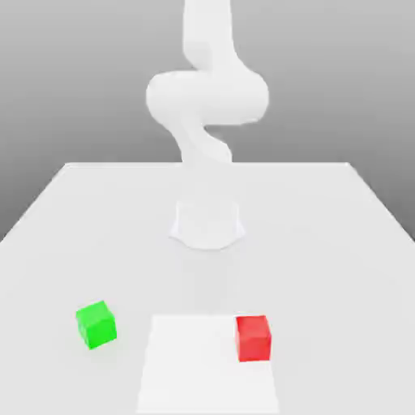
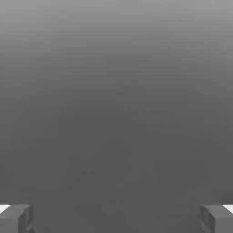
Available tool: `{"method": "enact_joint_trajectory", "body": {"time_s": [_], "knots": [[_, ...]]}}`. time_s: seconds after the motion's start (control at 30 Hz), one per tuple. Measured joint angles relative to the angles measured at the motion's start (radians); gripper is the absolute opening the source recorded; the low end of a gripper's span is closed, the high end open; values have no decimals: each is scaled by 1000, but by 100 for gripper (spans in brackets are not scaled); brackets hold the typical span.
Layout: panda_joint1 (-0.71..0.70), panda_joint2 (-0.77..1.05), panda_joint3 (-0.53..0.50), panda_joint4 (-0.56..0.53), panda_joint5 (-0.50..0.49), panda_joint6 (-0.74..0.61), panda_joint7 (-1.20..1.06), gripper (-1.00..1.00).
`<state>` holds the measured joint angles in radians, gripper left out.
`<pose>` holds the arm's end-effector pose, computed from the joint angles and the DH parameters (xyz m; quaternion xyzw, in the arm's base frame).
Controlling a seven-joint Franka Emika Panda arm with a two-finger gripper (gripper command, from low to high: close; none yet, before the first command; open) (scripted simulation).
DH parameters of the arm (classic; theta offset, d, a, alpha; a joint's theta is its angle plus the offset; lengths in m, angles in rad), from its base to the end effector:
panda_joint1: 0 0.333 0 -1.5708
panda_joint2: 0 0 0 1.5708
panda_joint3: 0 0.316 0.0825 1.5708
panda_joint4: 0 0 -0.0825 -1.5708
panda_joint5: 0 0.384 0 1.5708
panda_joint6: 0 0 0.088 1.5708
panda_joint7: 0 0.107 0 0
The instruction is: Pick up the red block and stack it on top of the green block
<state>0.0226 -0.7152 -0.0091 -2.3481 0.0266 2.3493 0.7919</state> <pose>0.3801 0.0044 0.6613 -0.8643 0.3603 -0.3165 0.1515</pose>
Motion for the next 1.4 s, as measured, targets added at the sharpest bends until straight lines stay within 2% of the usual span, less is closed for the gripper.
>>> {"method": "enact_joint_trajectory", "body": {"time_s": [0.23,0.43,0.63,0.87,0.9,1.13,1.33,1.4], "knots": [[64,270,-1,-146,68,153,-15,0],[97,489,31,-267,85,279,2,0],[120,702,53,-389,-1,409,92,0],[139,952,29,-378,-53,614,133,0],[140,970,27,-376,-54,630,135,-100],[139,966,27,-376,-58,627,138,-100],[134,773,39,-404,-35,462,120,-100],[88,734,20,-408,-40,430,118,-100]]}}
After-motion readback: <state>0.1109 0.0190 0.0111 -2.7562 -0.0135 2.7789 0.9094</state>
